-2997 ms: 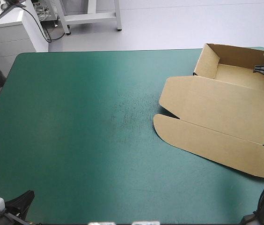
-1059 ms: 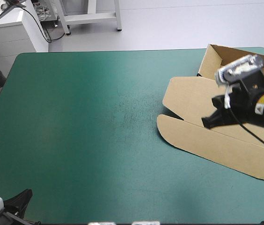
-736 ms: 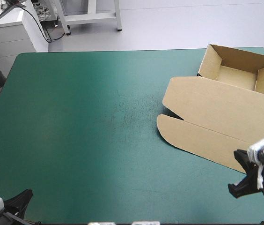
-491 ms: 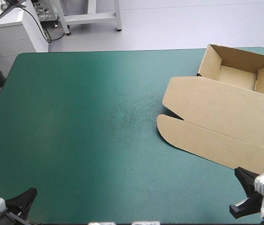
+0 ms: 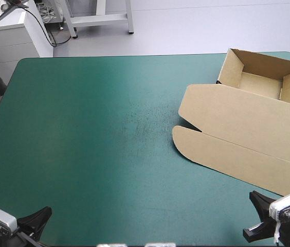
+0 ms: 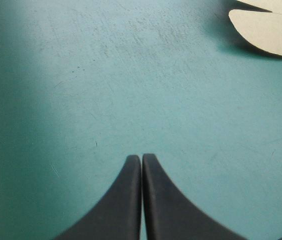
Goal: Fold the box
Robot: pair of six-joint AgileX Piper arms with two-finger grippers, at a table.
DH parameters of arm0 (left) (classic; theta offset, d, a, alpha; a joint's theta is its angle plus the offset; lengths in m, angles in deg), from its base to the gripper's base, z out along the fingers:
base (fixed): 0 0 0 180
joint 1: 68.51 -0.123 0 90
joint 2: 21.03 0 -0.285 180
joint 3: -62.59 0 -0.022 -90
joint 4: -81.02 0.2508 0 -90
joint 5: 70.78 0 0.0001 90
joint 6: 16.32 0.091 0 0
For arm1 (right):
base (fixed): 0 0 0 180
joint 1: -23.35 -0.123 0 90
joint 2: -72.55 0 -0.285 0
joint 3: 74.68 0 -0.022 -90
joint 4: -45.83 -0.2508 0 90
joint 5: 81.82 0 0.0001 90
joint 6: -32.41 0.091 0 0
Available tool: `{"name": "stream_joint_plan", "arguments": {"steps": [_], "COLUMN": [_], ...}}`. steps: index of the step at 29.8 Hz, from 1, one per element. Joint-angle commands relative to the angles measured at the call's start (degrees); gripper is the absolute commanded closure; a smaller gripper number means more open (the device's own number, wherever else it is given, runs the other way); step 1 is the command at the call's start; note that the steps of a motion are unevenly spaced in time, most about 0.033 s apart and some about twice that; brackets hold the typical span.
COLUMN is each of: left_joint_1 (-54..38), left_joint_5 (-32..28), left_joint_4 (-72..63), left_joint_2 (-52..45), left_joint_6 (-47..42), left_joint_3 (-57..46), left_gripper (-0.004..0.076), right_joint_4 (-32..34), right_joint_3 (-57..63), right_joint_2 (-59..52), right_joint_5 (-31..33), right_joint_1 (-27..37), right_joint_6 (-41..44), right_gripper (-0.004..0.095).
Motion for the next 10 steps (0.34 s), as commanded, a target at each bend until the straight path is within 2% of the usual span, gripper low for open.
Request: {"name": "stream_joint_plan", "arguments": {"steps": [1,6,10], "left_joint_1": [0.3,0.3,0.3], "left_joint_5": [-3.5,2.4,2.0], "left_joint_4": [-1.3,-1.3,-2.9], "left_joint_2": [-0.1,-0.1,-0.1], "left_joint_6": [0.0,0.0,0.0], "left_joint_3": [1.2,1.0,1.0], "left_gripper": [0.0732,0.0732,0.0732], "right_joint_4": [0.0,0.0,0.0], "right_joint_3": [-1.2,-1.2,-1.2], "right_joint_2": [0.7,0.7,0.7], "right_joint_5": [-4.6,-4.6,-4.7], "right_joint_1": [0.0,0.0,0.0], "right_joint_6": [0.0,0.0,0.0], "right_gripper": [0.0912,0.0912,0.0912]}}
